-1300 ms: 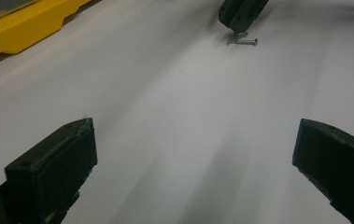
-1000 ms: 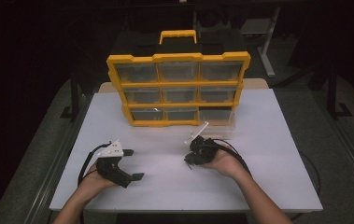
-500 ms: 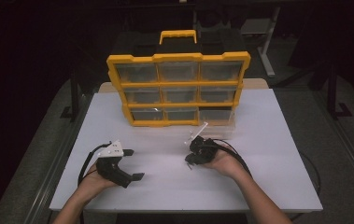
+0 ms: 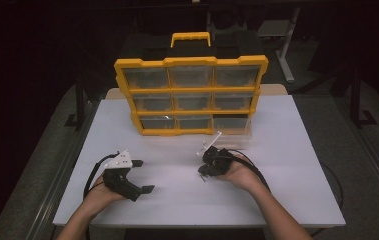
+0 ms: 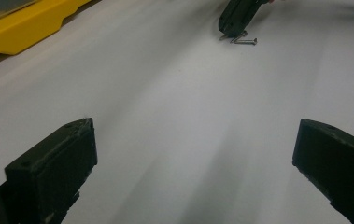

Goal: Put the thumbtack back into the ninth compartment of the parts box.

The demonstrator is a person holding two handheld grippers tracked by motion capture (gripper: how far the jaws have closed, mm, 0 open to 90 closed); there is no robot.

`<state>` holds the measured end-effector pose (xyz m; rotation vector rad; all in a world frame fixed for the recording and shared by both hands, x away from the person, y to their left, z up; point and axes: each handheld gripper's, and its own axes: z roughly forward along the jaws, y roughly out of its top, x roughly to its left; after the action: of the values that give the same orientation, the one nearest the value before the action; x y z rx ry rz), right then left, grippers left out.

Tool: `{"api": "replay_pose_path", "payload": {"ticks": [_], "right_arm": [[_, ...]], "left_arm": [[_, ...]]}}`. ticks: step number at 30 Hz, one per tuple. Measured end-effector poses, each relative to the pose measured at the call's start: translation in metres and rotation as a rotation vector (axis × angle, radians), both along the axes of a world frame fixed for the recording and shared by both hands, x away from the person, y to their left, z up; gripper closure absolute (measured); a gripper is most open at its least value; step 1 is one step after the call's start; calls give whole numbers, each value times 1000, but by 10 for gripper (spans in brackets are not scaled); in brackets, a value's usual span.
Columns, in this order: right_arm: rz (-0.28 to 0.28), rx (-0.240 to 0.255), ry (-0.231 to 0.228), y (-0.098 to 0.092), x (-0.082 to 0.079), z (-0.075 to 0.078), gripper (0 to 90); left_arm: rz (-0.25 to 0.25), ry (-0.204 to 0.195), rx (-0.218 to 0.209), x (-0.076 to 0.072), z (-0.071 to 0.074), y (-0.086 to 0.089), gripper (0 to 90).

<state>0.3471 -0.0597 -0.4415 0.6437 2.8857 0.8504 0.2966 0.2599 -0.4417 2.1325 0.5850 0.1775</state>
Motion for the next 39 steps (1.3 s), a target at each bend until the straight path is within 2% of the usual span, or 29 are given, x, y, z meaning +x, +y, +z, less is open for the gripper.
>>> {"api": "replay_pose_path", "payload": {"ticks": [8,12,16,21,26,28,39], "right_arm": [[-11,9,2,-2,0,6,866],[-23,20,0,-5,-1,14,866],[-22,24,-3,-7,-3,20,866],[-30,43,6,-11,-3,27,866],[-38,43,-3,-15,-1,34,866],[-40,41,-2,-16,-1,38,866],[-47,51,-14,-22,4,55,865]], "left_arm": [[-4,3,-4,-1,0,-2,0],[-3,11,-26,-1,0,-1,19],[-8,-3,-16,-2,1,-1,18],[-3,20,-6,-2,-2,-1,0],[2,11,-10,-3,-1,-1,0],[5,3,1,-4,-2,0,0],[18,2,9,-5,-4,0,0]]}}
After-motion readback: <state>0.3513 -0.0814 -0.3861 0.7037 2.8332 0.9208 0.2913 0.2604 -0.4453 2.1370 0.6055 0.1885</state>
